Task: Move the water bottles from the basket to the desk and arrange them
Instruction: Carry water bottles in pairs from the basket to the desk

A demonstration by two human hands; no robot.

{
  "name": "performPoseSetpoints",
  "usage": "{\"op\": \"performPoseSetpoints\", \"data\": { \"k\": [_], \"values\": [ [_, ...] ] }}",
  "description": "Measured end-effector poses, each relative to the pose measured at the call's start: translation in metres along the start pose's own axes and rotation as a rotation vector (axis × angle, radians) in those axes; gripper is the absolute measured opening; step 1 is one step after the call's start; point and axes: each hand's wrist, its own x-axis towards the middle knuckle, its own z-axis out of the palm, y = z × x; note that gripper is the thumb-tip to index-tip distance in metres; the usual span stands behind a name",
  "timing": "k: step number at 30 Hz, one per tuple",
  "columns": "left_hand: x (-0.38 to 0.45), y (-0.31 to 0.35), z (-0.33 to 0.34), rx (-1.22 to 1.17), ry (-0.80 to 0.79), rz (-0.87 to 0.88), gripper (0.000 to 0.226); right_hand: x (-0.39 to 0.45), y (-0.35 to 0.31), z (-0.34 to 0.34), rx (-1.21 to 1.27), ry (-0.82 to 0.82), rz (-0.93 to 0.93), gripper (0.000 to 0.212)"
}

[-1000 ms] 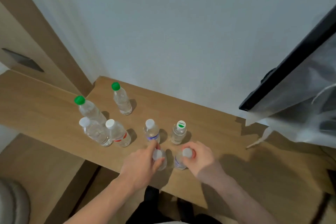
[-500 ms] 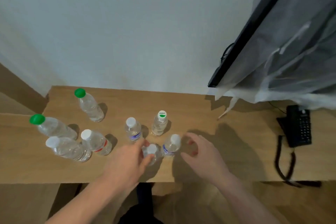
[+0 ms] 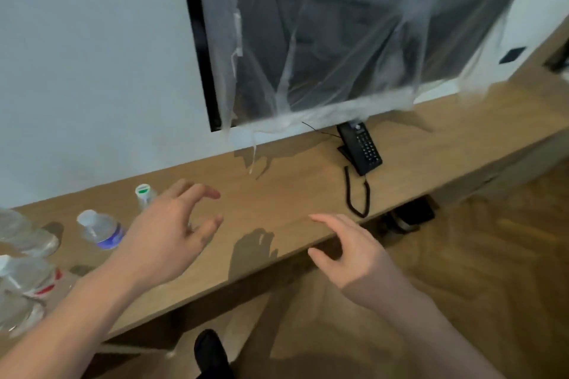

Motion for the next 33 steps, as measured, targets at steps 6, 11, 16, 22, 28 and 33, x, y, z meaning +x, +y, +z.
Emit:
{"op": "performPoseSetpoints", "data": {
  "k": [6,11,16,22,28,33],
  "values": [
    [-0.007,0.129,0.072,0.056,-0.153,0.286,0.041,-0.098,0.099,-0.053,-0.068,0.078,0.225,0.062],
    [-0.005,0.228,0.133,0.067,-0.247,0.479,0.046,-0.188,0.162,-0.096,-0.056,0.15,0.394,0.067],
    [0.004,0.329,0.175,0.077,-0.368,0.681,0.055,-0.267,0.223,-0.126,-0.023,0.301,0.528,0.074],
    [0.021,0.43,0.209,0.121,-0.448,0.813,0.064,-0.303,0.277,-0.16,0.067,0.343,0.624,0.076],
    [0.072,0.51,0.251,0.09,-0.509,0.87,0.063,-0.292,0.342,-0.207,0.074,0.382,0.689,0.076],
    [0.137,0.563,0.286,0.069,-0.501,0.847,0.064,-0.251,0.4,-0.264,0.069,0.354,0.708,0.075]
  ]
}}
